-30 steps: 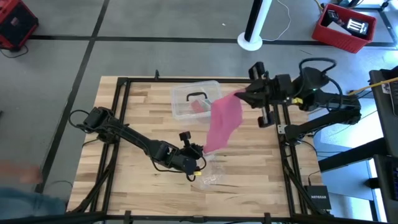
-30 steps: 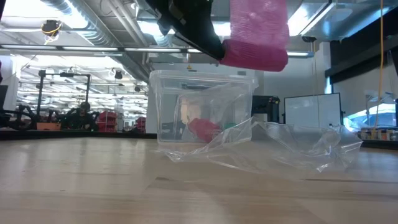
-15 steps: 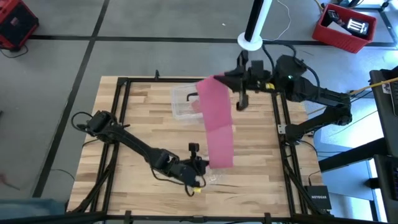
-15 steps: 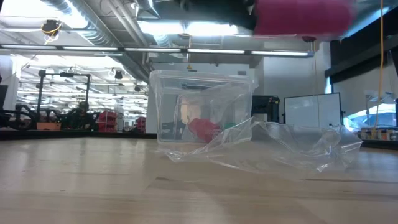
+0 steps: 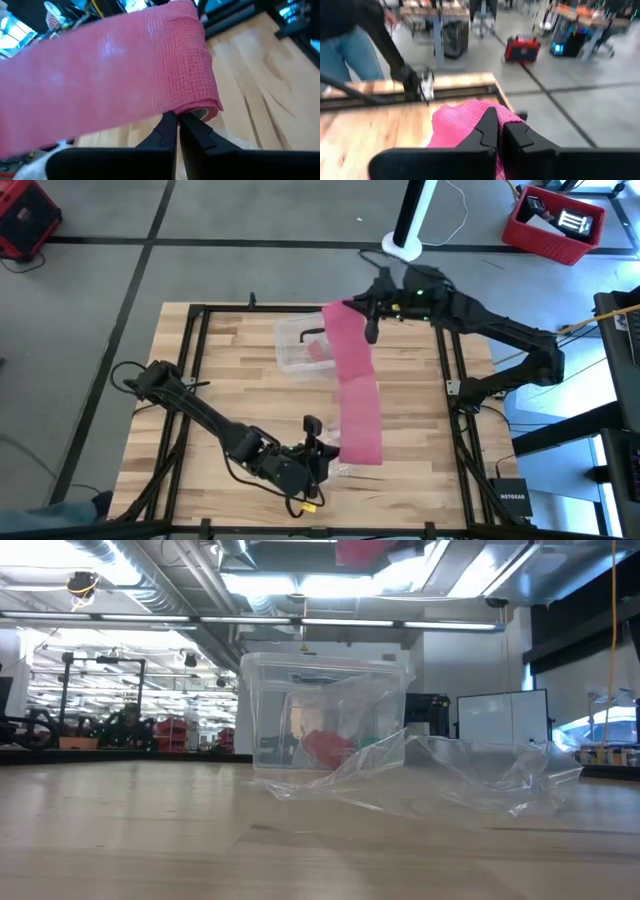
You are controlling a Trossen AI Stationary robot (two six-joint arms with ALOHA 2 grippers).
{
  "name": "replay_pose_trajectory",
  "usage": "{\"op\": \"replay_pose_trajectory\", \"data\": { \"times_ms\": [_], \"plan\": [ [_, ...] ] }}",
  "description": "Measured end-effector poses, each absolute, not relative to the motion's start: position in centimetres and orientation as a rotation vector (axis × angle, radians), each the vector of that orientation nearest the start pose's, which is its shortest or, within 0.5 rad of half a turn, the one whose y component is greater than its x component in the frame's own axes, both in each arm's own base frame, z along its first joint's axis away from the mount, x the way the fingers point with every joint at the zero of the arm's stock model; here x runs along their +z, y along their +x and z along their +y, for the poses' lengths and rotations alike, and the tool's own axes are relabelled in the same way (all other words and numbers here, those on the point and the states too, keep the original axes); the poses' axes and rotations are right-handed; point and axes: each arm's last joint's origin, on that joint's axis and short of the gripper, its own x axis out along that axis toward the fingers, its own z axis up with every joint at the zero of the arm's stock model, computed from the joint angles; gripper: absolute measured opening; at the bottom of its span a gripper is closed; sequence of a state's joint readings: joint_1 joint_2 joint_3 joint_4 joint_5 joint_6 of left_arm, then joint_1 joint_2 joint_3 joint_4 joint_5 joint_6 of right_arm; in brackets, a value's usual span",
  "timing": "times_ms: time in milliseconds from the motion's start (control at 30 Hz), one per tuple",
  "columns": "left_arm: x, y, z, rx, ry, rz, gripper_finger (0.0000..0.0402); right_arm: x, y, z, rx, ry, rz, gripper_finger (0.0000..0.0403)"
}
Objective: Roll bandage
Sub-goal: Roll the pink bandage
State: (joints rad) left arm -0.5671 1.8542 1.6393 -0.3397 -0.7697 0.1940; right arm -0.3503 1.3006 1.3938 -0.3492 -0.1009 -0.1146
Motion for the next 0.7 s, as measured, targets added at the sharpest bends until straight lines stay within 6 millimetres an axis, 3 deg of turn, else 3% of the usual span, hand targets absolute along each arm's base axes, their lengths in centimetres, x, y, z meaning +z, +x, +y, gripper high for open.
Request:
{"op": "replay_pose_trajectory", "data": {
  "times_ms": [200,400,567,700],
  "plan": [
    [33.6,36.4,-21.1,0.184,0.489,0.435,0.0000,37.1,26.7,-8.9,-0.095,-0.008,0.366,0.0007],
    [33.5,36.5,-20.7,0.207,0.496,0.450,0.0000,33.6,26.0,-8.6,-0.080,0.130,0.502,0.0021],
    [33.5,36.9,-20.0,0.235,0.461,0.454,0.0000,33.1,25.6,-8.1,-0.064,0.146,0.596,0.0106],
    [33.6,36.9,-20.1,0.239,0.438,0.440,0.0000,34.6,25.0,-8.0,-0.087,0.115,0.593,0.0185]
  ]
}}
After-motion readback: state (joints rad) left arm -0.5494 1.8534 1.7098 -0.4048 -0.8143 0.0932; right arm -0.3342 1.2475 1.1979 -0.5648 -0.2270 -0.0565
